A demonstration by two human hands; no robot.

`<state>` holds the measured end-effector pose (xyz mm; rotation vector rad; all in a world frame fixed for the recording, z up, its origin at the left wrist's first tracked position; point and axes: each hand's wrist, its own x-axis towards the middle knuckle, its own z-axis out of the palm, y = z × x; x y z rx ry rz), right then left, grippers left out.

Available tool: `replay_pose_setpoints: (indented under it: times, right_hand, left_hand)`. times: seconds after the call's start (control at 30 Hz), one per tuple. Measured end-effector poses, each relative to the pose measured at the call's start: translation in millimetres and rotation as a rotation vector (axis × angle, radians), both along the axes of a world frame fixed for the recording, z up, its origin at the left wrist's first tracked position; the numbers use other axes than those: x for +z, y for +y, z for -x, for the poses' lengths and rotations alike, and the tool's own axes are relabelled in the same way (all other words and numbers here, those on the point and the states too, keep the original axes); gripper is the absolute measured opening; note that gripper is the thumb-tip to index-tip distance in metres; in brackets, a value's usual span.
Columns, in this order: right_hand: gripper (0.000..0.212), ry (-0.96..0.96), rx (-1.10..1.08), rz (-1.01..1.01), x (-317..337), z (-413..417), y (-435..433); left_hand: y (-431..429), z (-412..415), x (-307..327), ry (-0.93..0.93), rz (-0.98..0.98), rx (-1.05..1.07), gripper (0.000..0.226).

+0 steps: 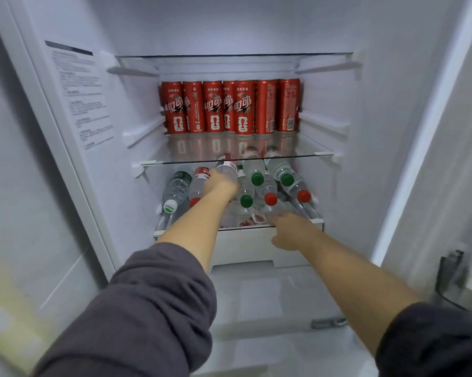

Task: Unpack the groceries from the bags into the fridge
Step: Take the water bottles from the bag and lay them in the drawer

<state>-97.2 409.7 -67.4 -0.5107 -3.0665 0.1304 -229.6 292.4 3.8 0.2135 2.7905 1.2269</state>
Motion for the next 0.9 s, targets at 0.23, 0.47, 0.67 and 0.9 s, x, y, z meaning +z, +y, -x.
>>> replay_pose_setpoints:
  times: [0.23, 0.47, 0.67, 0.9]
  right_hand:
    - [0.068, 0.011, 0.003, 0.024, -0.9, -2.4, -2.3]
    - [0.063, -0.043, 0.003, 0.017, 6.5, -2.5, -3.5]
    - [0.066, -0.084, 0.016, -0.007, 6.2, -3.1, -0.7]
    - [0.068, -0.094, 0.002, -0.026, 5.9, -4.3, -3.0]
  left_hand:
    - [37.9, 38.1, -12.0, -0.003, 0.178, -0.079, 0.075]
    - [34.3, 54.1, -5.0, 0.142, 0.414, -0.323, 0.104]
    - [-23.9, 46.5, -4.8, 0.159, 0.374, -0.609, 0.125]
    - [-20.0, 48.5, -15.6, 0.32, 0.229, -0.608, 0.104]
